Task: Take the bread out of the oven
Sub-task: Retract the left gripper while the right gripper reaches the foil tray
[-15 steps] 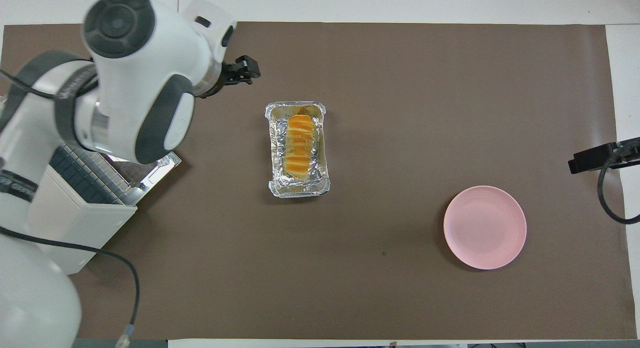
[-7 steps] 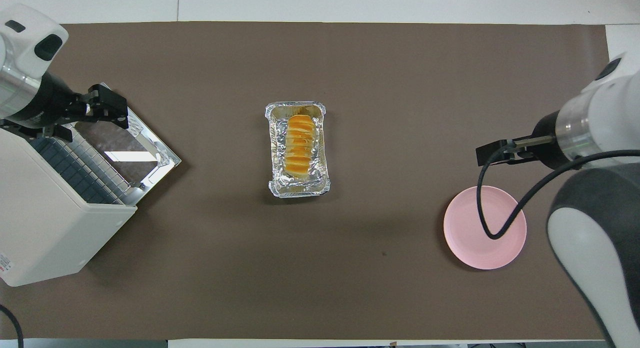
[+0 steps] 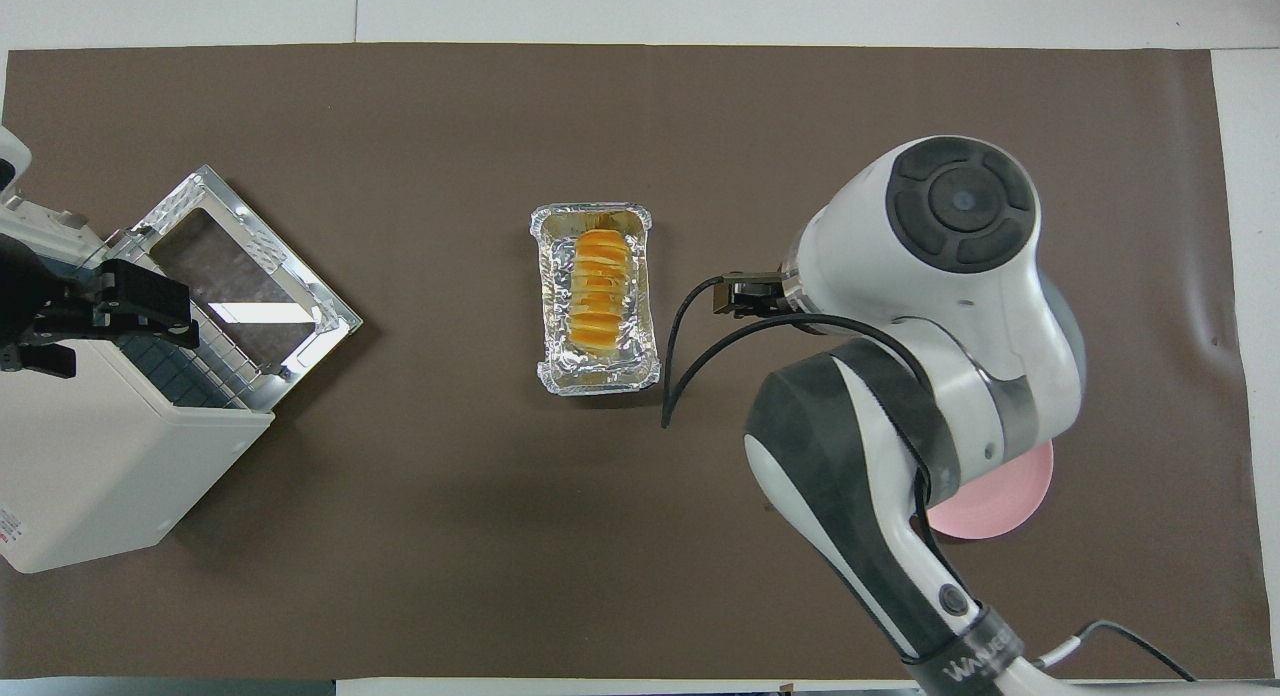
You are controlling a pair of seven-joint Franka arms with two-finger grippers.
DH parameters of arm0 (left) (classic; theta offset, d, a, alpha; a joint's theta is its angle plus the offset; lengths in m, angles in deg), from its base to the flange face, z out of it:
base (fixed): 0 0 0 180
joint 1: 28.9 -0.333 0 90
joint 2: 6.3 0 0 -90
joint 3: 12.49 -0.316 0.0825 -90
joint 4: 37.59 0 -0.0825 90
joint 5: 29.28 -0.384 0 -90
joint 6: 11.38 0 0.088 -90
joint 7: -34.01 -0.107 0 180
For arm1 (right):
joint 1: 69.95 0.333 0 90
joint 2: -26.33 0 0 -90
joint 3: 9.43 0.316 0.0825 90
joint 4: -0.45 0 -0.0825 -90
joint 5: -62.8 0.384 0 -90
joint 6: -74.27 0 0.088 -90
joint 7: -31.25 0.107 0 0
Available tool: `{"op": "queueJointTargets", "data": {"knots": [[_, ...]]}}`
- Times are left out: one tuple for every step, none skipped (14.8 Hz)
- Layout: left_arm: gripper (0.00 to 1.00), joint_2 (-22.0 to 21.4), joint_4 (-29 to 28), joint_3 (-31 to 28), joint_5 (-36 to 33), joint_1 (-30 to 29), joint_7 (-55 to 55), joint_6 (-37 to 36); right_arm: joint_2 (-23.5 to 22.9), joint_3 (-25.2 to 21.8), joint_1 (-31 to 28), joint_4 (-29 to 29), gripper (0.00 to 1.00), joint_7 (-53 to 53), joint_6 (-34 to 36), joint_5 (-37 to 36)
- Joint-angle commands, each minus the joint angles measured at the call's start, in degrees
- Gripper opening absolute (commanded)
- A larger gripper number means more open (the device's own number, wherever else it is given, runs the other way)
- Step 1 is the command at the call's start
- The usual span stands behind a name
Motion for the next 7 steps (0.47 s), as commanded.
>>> {"op": "queueJointTargets", "data": {"knots": [[1.0, -2.25, -3.36, 2.64, 0.48, -3.37, -2.83, 2.31, -6.27, -0.33, 2.35, 4.71, 1.0, 3.88, -1.81, 0.87], [1.0, -2.08, -3.01, 3.17, 0.48, -5.55, -6.16, 2.69, -10.03, -0.33, 3.66, 8.2, 1.0, 6.5, -1.81, 0.78], [1.0, -2.08, -3.0, 4.39, 0.48, -7.23, -7.15, 2.08, -13.98, -0.33, 4.54, 12.15, 1.0, 8.53, -1.81, 0.69], [1.0, -2.08, -3.18, 5.36, 0.48, -8.64, -7.24, 2.25, -17.59, -0.33, 5.42, 15.41, 1.0, 10.46, -1.99, 0.52], [1.0, -1.99, -3.26, 6.42, 0.48, -9.78, -7.33, 2.51, -20.41, -0.33, 5.61, 18.05, 1.0, 11.7, -1.99, 0.34], [1.0, -1.99, -3.27, 6.77, 0.48, -10.14, -7.42, 2.43, -22.44, -0.33, 5.61, 20.08, 1.0, 11.71, -2.25, 0.25], [1.0, -1.99, -3.35, 6.78, 0.48, -10.58, -7.51, 2.34, -23.5, -0.33, 5.52, 20.28, 1.0, 11.72, -3.99, 0.08]]}}
